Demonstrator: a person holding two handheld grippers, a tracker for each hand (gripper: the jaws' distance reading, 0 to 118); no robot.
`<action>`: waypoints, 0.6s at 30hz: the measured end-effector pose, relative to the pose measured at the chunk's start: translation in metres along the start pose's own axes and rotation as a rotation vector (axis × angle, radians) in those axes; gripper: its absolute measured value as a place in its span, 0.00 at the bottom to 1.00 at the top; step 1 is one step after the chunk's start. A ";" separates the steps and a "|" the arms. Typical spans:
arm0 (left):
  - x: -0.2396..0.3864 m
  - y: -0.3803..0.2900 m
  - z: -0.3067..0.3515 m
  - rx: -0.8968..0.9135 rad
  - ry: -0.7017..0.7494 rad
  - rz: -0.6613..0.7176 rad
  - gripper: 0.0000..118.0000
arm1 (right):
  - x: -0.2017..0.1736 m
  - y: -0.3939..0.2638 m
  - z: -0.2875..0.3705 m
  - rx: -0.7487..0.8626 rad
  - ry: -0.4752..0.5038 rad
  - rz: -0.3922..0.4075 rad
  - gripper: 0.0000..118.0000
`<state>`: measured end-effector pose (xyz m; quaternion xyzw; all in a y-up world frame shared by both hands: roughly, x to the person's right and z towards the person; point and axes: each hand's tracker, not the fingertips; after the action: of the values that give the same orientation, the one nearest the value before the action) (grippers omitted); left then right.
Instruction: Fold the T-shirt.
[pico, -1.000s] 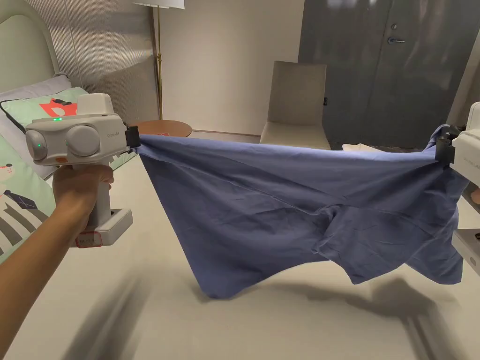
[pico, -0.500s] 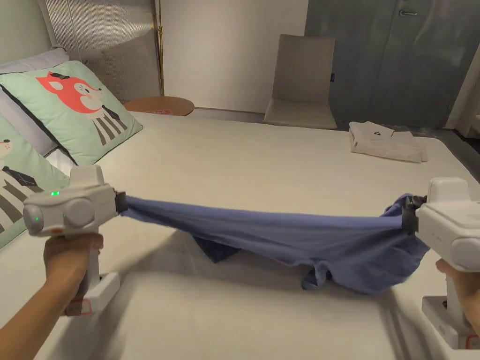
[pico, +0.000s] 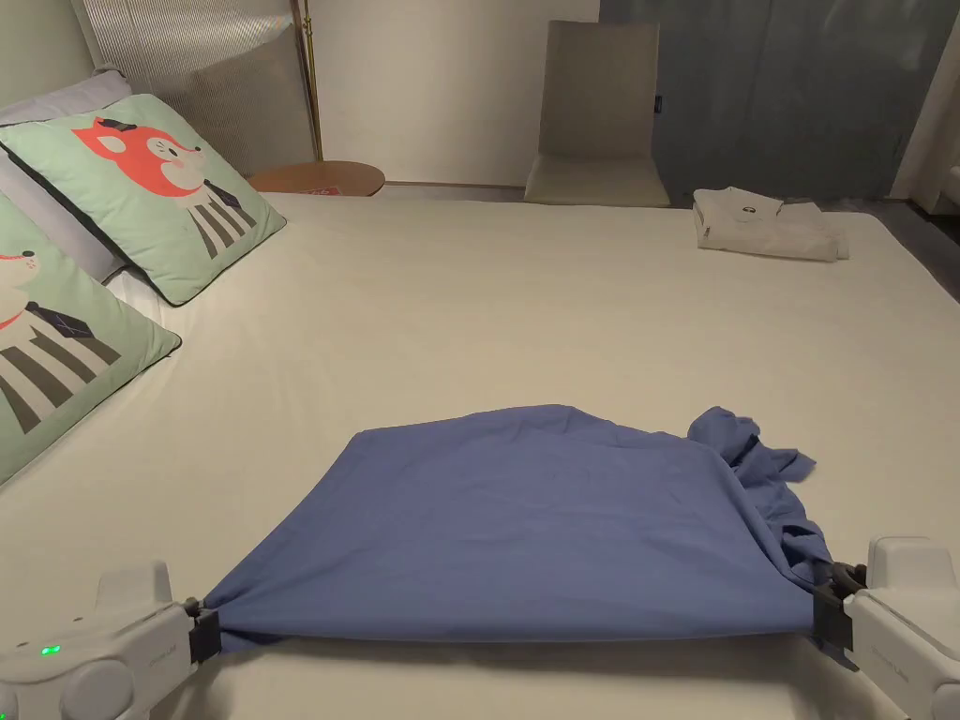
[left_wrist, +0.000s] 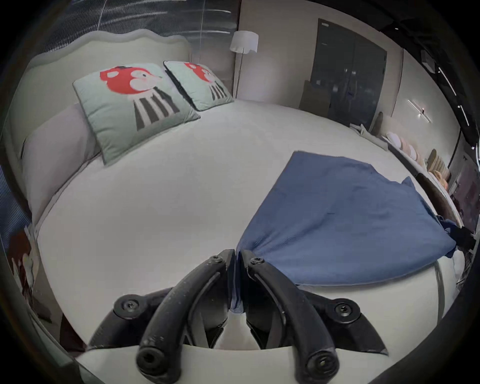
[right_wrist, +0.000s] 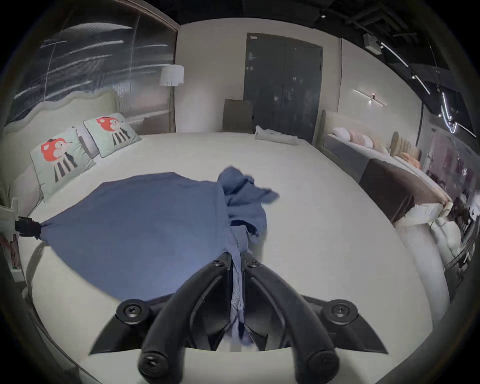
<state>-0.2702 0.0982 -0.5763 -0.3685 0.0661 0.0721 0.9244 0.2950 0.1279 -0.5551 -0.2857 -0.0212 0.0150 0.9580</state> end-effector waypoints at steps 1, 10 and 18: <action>-0.003 -0.009 0.008 -0.006 -0.004 -0.001 0.02 | 0.001 -0.009 0.009 -0.009 -0.004 -0.004 0.05; -0.016 -0.068 0.047 -0.117 0.032 -0.074 0.02 | 0.004 -0.096 0.049 -0.175 -0.027 -0.025 0.05; -0.007 -0.067 0.036 -0.168 0.092 -0.197 0.03 | -0.001 -0.098 0.053 -0.262 -0.024 -0.077 0.05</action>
<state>-0.2626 0.0745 -0.5043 -0.4525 0.0655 -0.0308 0.8888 0.2932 0.0753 -0.4569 -0.4072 -0.0456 -0.0214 0.9119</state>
